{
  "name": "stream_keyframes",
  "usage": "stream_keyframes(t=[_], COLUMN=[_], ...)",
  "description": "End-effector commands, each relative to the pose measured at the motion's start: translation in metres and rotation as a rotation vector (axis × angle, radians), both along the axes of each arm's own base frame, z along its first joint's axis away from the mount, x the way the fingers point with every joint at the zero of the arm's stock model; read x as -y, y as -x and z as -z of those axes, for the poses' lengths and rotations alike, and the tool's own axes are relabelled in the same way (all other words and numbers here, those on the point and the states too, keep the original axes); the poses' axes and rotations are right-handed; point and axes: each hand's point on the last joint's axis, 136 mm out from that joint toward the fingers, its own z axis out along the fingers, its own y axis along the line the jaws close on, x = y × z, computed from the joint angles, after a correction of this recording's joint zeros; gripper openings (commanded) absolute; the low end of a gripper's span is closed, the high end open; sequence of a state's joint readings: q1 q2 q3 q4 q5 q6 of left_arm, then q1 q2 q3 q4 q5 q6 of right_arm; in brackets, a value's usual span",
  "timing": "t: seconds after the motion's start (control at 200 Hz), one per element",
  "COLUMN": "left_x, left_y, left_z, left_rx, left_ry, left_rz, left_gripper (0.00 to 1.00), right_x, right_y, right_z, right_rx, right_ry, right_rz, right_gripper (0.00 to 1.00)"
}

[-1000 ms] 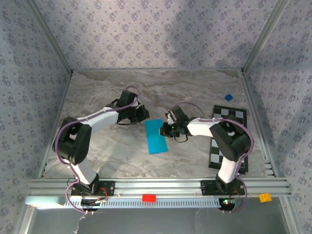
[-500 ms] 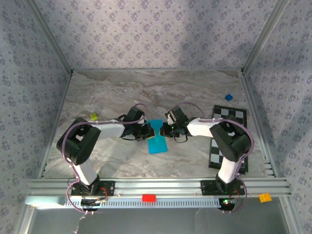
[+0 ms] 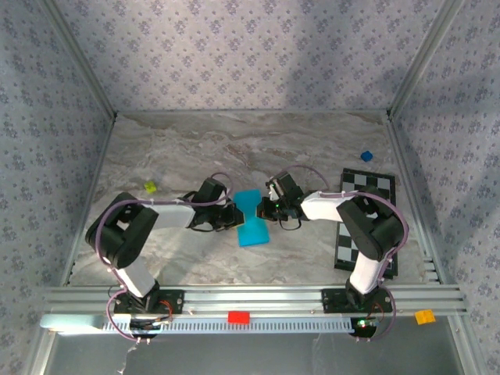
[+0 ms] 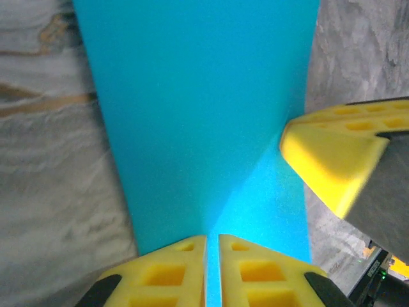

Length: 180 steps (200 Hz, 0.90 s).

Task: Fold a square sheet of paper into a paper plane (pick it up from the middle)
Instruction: First fold the square sheet of paper in half at the center of the table.

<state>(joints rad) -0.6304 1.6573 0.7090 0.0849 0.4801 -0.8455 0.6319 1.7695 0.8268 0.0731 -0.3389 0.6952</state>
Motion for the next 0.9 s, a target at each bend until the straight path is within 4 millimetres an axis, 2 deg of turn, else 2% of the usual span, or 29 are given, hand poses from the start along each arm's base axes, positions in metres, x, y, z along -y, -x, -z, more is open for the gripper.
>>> stream_keyframes(t=[0.0, 0.085, 0.18, 0.35, 0.45, 0.52, 0.645, 0.82, 0.895], left_x=[0.004, 0.011, 0.014, 0.016, 0.007, -0.001, -0.009, -0.001, -0.002], left_y=[0.0, 0.008, 0.02, 0.049, 0.062, 0.069, 0.079, 0.078, 0.077], left_z=[-0.032, -0.04, -0.032, 0.0, 0.02, 0.026, 0.025, -0.001, -0.001], left_rx=[0.052, 0.041, 0.006, -0.058, -0.088, -0.098, -0.096, -0.038, -0.032], left_ry=[0.023, 0.068, 0.07, 0.049, 0.002, -0.013, -0.033, 0.015, -0.006], left_rz=[0.022, 0.034, 0.046, 0.083, 0.08, 0.073, 0.099, 0.137, 0.14], left_gripper=[0.12, 0.12, 0.11, 0.1, 0.09, 0.09, 0.1, 0.11, 0.11], right_x=[0.067, 0.067, 0.068, 0.066, 0.068, 0.068, 0.07, 0.068, 0.067], right_y=[0.061, 0.061, 0.06, 0.059, 0.06, 0.061, 0.061, 0.059, 0.059], right_z=[0.074, 0.074, 0.073, 0.074, 0.076, 0.076, 0.076, 0.074, 0.074], right_rx=[-0.257, -0.258, -0.256, -0.26, -0.267, -0.268, -0.268, -0.266, -0.265], right_ry=[0.31, 0.312, 0.316, 0.32, 0.33, 0.33, 0.341, 0.333, 0.333], right_rz=[0.057, 0.056, 0.062, 0.062, 0.069, 0.076, 0.079, 0.079, 0.077], right_gripper=[0.0, 0.0, 0.0, 0.0, 0.0, 0.0, 0.0, 0.0, 0.0])
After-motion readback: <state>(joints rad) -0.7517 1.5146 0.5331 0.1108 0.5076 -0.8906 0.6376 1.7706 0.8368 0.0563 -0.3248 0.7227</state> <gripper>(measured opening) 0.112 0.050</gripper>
